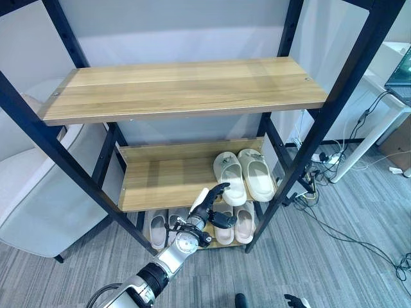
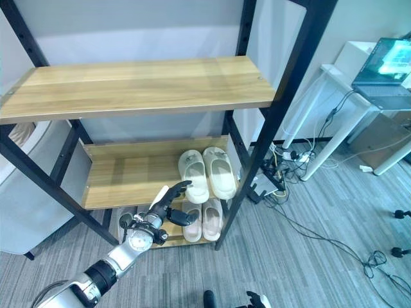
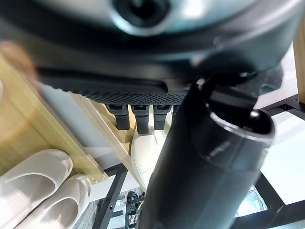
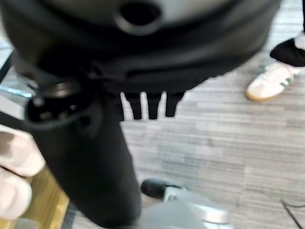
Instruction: Arrange the slippers neatly on the shoe rack.
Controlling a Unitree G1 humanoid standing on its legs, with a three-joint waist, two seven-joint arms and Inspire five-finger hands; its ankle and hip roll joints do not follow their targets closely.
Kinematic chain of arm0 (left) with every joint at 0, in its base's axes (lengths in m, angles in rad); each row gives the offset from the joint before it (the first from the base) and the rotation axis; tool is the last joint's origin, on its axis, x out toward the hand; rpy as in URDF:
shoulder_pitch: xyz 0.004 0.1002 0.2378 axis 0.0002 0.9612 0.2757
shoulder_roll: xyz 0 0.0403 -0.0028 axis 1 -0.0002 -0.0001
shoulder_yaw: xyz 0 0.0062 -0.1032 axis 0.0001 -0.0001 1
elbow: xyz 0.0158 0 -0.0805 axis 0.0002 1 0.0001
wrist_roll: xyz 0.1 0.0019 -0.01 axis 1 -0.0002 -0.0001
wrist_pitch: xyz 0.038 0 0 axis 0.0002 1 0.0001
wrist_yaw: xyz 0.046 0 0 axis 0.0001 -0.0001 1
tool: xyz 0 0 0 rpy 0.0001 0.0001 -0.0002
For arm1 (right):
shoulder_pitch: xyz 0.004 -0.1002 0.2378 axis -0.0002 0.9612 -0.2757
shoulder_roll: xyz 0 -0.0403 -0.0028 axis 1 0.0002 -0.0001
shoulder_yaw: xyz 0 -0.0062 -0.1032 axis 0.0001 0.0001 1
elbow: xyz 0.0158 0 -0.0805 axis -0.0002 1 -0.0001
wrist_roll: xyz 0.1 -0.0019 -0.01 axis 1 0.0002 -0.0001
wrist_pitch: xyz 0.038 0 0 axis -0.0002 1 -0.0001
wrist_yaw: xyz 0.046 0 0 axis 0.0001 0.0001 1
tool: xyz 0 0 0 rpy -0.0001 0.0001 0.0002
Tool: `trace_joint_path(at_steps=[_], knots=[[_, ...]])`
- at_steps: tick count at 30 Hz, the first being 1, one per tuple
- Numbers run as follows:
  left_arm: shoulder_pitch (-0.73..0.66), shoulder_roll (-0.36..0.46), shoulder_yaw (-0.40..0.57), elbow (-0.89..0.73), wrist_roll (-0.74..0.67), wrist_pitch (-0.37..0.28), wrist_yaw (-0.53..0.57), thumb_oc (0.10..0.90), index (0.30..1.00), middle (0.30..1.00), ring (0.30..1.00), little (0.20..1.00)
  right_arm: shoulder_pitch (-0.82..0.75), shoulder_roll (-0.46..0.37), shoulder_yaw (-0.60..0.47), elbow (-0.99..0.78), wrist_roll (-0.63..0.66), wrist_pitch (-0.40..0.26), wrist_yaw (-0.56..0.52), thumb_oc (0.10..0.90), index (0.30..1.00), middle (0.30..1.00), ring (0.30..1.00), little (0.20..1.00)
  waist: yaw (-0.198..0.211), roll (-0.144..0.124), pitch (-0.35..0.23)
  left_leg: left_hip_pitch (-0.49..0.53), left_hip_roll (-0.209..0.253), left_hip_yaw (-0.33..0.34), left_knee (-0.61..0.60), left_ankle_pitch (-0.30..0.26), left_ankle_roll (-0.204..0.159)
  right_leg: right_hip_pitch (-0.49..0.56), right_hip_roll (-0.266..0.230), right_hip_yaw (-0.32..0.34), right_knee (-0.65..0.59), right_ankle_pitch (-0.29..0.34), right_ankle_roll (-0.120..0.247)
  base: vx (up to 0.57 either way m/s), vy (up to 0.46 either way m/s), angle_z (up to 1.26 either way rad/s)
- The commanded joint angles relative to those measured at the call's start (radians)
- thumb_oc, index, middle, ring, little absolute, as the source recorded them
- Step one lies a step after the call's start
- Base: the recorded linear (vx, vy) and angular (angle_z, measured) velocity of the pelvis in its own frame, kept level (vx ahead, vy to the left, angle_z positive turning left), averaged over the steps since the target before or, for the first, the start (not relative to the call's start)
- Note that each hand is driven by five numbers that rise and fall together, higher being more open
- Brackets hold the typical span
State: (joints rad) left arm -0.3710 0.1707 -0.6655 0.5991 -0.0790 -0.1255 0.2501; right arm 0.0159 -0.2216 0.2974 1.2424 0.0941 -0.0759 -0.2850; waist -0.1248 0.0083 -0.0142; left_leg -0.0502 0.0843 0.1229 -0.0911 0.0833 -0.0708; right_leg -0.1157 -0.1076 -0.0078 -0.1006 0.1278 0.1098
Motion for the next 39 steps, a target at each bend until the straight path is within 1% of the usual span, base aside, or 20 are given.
trace_joint_path(at_steps=[1,7,12,21,31,33,35,36,37,38,39], knots=[[-0.188,-0.094,-0.008,0.021,-0.016,-0.080,-0.019,0.800,0.900,0.900,0.900,0.900,-0.029,0.006,0.025,0.020,0.019,-0.015,-0.010,0.800,0.900,0.900,0.900,0.900,-0.013,-0.007,0.016,0.008,-0.022,-0.017,0.004,-0.083,0.005,0.035,0.031,-0.047,0.013,-0.099,0.024,0.00,0.000,0.00],[-0.190,-0.090,-0.006,0.018,-0.009,-0.077,-0.022,0.800,0.900,0.900,0.900,0.900,-0.030,0.005,0.023,0.019,0.021,-0.016,-0.008,0.800,0.900,0.900,0.900,0.900,-0.013,-0.005,0.017,0.014,-0.021,-0.014,0.004,-0.084,0.004,0.039,0.032,-0.046,0.013,-0.102,0.024,0.00,0.000,0.00],[-0.181,-0.060,0.015,-0.022,-0.016,-0.084,-0.019,0.800,0.900,0.900,0.900,0.900,-0.023,0.007,0.020,0.019,0.023,-0.015,-0.001,0.800,0.900,0.900,0.900,0.900,-0.008,-0.001,0.014,0.021,-0.020,-0.016,0.004,-0.085,0.003,0.047,0.033,-0.048,0.013,-0.104,0.022,0.00,0.000,0.00],[-0.167,-0.013,0.062,-0.043,-0.010,-0.084,-0.004,0.800,0.900,0.900,0.900,0.900,-0.026,0.006,0.016,0.021,0.028,-0.015,0.004,0.800,0.900,0.900,0.900,0.900,0.001,0.003,0.000,0.031,-0.020,-0.021,0.004,-0.084,0.002,0.063,0.031,-0.059,0.013,-0.108,0.021,0.00,0.000,0.00],[-0.226,0.077,0.089,-0.104,0.131,-0.091,0.023,0.800,0.900,0.900,0.900,0.900,-0.013,0.008,0.009,0.034,0.021,-0.016,0.018,0.800,0.900,0.900,0.900,0.900,0.007,0.007,-0.012,0.035,-0.026,-0.026,0.004,-0.086,0.001,0.070,0.025,-0.069,0.013,-0.104,0.025,0.00,0.001,0.00],[-0.224,0.086,0.094,-0.117,0.137,-0.093,0.024,0.800,0.900,0.900,0.900,0.900,-0.013,0.009,0.007,0.035,0.022,-0.016,0.019,0.800,0.900,0.900,0.900,0.900,0.008,0.007,-0.013,0.034,-0.027,-0.028,0.004,-0.086,0.001,0.071,0.025,-0.070,0.013,-0.103,0.025,-0.02,0.005,0.06],[-0.205,0.115,0.114,-0.166,0.144,-0.099,0.021,0.800,0.900,0.900,0.900,0.900,-0.010,0.011,-0.001,0.037,0.025,-0.016,0.025,0.800,0.900,0.900,0.900,0.900,0.018,0.006,-0.016,0.037,-0.029,-0.031,0.004,-0.086,0.001,0.076,0.025,-0.072,0.013,-0.104,0.025,-0.02,0.001,0.05],[-0.203,0.116,0.115,-0.168,0.144,-0.098,0.020,0.800,0.900,0.900,0.900,0.900,-0.010,0.011,-0.001,0.037,0.025,-0.016,0.025,0.800,0.900,0.900,0.900,0.900,0.017,0.006,-0.016,0.037,-0.029,-0.031,0.004,-0.086,0.001,0.076,0.025,-0.072,0.013,-0.104,0.025,-0.01,-0.006,0.04],[-0.195,0.138,0.125,-0.207,0.158,-0.105,0.020,0.800,0.900,0.900,0.900,0.900,-0.009,0.012,-0.008,0.037,0.030,-0.016,0.028,0.800,0.900,0.900,0.900,0.900,0.022,0.005,-0.017,0.038,-0.029,-0.033,0.004,-0.086,0.001,0.079,0.025,-0.075,0.013,-0.105,0.025,-0.01,-0.009,0.04],[-0.155,0.178,0.148,-0.298,0.163,-0.119,0.010,0.800,0.900,0.900,0.900,0.900,-0.009,0.017,-0.018,0.036,0.035,-0.016,0.032,0.800,0.900,0.900,0.900,0.900,0.030,0.004,-0.018,0.041,-0.030,-0.035,0.004,-0.087,0.001,0.085,0.024,-0.079,0.013,-0.107,0.025,0.00,0.000,0.00],[-0.152,0.181,0.150,-0.303,0.162,-0.116,0.008,0.800,0.900,0.900,0.900,0.900,-0.009,0.017,-0.017,0.036,0.035,-0.016,0.032,0.800,0.900,0.900,0.900,0.900,0.029,0.003,-0.018,0.042,-0.030,-0.035,0.004,-0.087,0.001,0.085,0.024,-0.079,0.013,-0.107,0.025,0.00,0.000,0.00]])
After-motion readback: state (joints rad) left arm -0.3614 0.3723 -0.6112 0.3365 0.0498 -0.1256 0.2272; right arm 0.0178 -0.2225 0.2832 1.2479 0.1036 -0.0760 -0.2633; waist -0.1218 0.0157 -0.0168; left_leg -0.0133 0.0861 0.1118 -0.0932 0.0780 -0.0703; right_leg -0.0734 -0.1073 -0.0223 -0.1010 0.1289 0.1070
